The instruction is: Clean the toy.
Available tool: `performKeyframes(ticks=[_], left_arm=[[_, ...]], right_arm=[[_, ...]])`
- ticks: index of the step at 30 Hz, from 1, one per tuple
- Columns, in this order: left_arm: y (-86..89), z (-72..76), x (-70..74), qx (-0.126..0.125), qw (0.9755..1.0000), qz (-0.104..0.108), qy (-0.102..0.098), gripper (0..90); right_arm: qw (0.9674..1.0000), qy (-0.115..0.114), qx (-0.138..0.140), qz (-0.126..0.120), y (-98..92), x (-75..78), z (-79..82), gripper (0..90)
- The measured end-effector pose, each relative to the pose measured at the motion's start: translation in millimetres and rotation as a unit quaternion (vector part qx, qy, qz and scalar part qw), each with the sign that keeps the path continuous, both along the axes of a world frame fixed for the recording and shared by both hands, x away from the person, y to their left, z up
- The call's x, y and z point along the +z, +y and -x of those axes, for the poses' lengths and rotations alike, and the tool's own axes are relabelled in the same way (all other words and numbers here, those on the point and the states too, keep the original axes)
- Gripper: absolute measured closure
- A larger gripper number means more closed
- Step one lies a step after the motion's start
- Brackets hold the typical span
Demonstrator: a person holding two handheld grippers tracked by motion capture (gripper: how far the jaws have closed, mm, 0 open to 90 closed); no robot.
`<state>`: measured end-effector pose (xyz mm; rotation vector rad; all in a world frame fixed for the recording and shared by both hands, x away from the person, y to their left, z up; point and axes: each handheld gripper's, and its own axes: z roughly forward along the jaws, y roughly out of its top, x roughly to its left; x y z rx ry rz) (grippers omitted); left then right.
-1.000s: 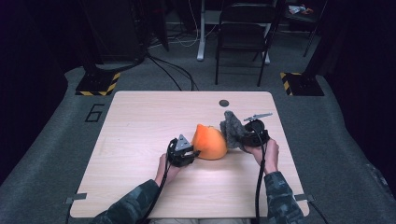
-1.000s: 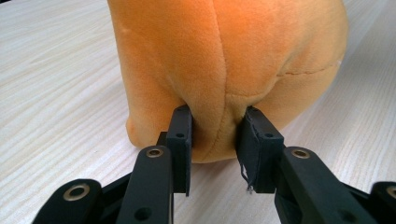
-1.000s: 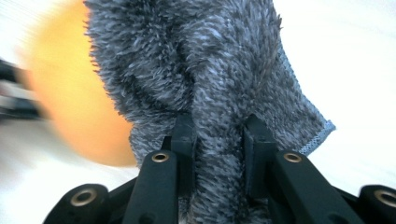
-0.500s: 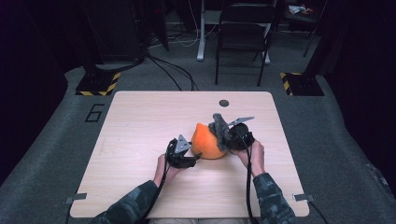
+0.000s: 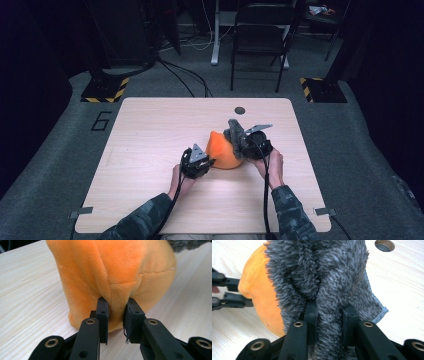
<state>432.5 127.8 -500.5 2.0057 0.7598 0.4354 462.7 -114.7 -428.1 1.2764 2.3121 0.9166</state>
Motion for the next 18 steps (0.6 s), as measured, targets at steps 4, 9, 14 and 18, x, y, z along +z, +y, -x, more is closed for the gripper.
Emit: performKeyframes(ticks=[4,9,14,18], left_arm=[[2.0,5.8,10.2,-0.013,0.9995,0.023,0.019,77.1],[2.0,2.8,5.1,-0.007,0.9993,0.027,0.024,77.1],[3.0,4.0,4.8,-0.005,0.9994,0.024,0.026,76.3],[-2.3,7.3,4.6,-0.011,0.9996,0.018,0.016,75.9]], right_arm=[[1.0000,-0.009,0.003,-0.001,-2.6,5.5,0.5,71.0],[0.9999,0.004,-0.004,-0.010,-6.3,0.6,-3.8,70.9],[0.9996,-0.026,0.002,-0.006,5.9,19.3,5.5,70.9],[0.9980,-0.040,0.041,-0.027,32.1,35.0,18.3,70.9]])
